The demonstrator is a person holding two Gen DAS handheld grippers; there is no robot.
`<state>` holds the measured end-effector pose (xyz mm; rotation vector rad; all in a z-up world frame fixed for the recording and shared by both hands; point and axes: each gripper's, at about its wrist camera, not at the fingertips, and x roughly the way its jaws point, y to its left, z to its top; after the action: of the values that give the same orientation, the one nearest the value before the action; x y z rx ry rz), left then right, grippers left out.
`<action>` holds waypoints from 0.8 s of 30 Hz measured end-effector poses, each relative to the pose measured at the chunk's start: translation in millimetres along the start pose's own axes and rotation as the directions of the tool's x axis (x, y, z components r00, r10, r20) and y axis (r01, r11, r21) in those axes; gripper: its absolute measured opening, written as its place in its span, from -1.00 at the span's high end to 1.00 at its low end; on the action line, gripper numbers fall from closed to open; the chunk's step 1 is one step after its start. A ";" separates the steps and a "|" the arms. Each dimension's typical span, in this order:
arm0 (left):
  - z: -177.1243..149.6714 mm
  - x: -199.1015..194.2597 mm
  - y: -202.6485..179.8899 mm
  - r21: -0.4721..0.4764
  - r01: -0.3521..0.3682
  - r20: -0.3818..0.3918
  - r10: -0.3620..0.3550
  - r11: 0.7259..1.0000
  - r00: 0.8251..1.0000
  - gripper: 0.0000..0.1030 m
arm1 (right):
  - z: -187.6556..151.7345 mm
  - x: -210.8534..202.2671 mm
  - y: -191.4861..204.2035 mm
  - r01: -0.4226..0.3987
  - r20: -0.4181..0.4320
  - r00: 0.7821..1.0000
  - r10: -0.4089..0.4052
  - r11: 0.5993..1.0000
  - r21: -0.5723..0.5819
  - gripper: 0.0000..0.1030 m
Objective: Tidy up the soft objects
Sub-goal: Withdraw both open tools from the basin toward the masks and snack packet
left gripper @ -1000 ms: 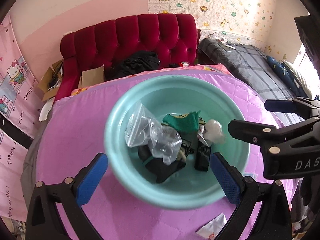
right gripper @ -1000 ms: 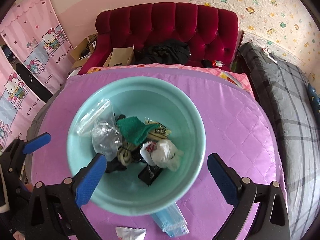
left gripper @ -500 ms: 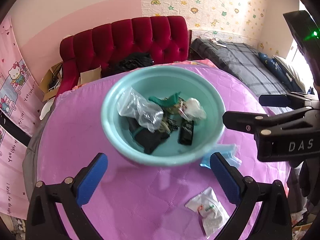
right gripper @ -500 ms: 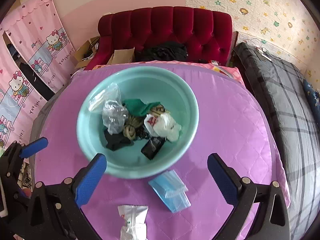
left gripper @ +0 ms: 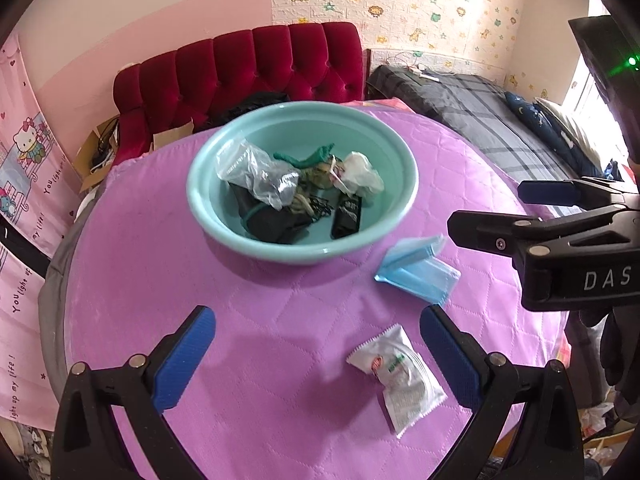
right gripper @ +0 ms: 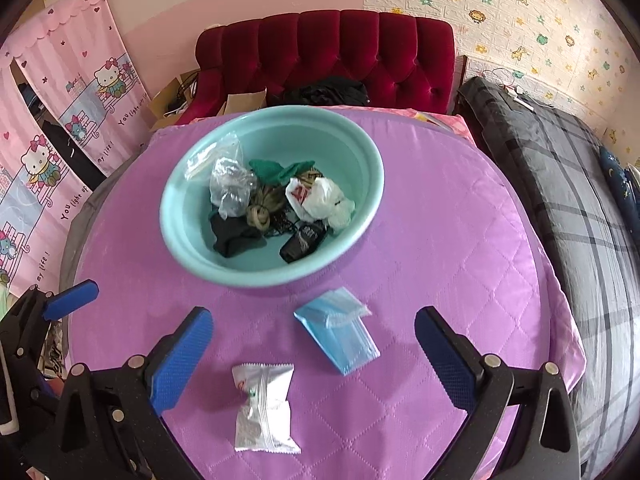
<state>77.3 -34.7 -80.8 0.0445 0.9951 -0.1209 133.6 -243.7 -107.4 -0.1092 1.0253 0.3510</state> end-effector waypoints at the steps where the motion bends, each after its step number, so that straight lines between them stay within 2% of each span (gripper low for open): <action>1: -2.8 -0.9 -1.3 0.001 0.000 0.000 0.000 1.000 1.000 -1.00 | -4.3 -1.0 -0.1 0.004 0.000 1.000 -0.004 1.000 -0.001 -1.00; 15: -35.3 10.0 -19.3 0.012 0.014 -0.057 -0.014 1.000 0.998 -1.00 | -50.3 2.0 -4.8 0.039 0.001 0.999 -0.039 0.999 0.013 -1.00; 24: -57.1 25.7 -31.9 0.004 0.013 -0.089 -0.013 1.000 0.996 -1.00 | -77.2 12.3 -23.9 0.059 -0.022 0.998 -0.058 0.997 0.043 -1.00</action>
<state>39.6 -63.1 -132.8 0.0474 1.0842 -0.1340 84.4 -282.8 -159.7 -0.1030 1.0481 0.2746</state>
